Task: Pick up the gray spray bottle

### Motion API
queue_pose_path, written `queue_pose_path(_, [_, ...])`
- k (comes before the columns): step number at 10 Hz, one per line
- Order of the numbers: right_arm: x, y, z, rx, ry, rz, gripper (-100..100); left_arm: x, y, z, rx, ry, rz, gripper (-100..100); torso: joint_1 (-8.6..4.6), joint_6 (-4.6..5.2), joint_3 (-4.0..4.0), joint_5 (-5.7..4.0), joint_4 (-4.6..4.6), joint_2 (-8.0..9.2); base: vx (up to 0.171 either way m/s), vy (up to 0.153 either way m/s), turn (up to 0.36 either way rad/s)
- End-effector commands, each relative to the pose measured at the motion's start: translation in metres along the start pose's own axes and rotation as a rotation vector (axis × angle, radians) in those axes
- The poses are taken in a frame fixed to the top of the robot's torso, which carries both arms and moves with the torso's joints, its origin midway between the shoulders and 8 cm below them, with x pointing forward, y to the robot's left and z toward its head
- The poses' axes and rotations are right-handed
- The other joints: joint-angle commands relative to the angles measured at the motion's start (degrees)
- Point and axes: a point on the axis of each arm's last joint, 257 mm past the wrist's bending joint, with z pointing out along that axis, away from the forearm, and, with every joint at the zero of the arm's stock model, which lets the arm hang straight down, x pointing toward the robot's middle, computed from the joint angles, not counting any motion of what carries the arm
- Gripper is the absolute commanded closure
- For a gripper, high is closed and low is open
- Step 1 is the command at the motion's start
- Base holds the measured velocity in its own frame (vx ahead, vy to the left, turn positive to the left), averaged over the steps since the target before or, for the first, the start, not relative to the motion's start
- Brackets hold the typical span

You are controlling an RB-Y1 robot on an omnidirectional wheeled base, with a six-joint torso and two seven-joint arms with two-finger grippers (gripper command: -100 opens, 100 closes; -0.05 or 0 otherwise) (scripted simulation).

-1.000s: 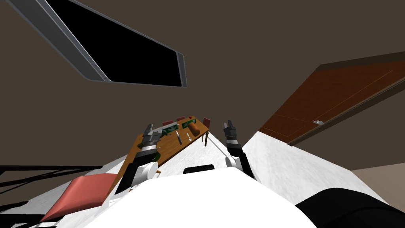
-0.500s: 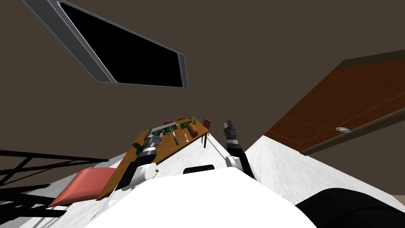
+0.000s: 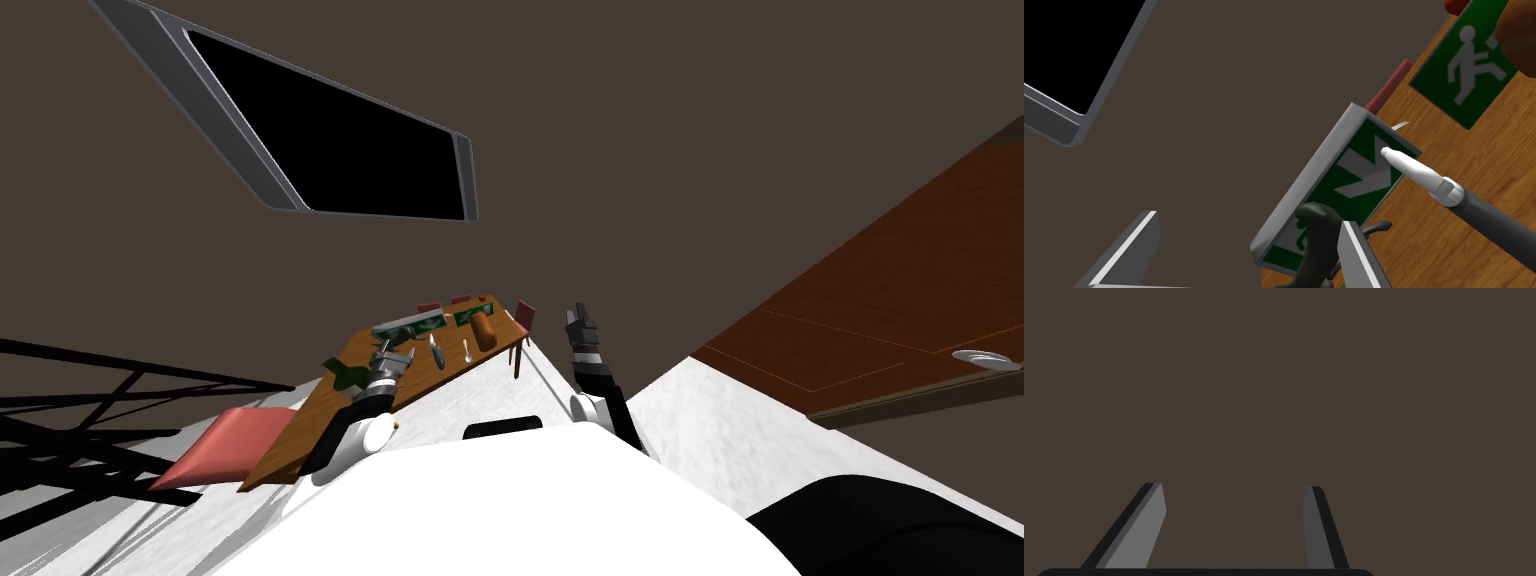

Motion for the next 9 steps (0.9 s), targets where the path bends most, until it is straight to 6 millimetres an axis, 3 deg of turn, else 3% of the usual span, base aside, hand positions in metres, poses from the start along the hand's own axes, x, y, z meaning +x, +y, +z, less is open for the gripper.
queue_pose_path(1, [0.000,0.000,0.000,0.000,0.000,0.000,0,-0.014,0.024,-0.002,-0.059,-0.048,-0.103,-100,0.00,0.00,0.00,0.00,0.00,0.00,0.067,-0.135,0.098])
queue_pose_path(5, [0.000,0.000,0.000,0.000,0.000,0.000,0,-0.048,0.070,-0.005,-0.166,-0.154,-0.338,-100,0.02,0.01,-0.11,0.00,-0.04,-0.18,0.090,-0.133,0.134])
queue_pose_path(9, [0.000,0.000,0.000,0.000,0.000,0.000,0,-0.070,0.108,-0.009,-0.238,-0.247,-0.562,-100,0.25,0.02,-0.14,0.05,-0.05,-0.24,0.092,-0.078,0.107])
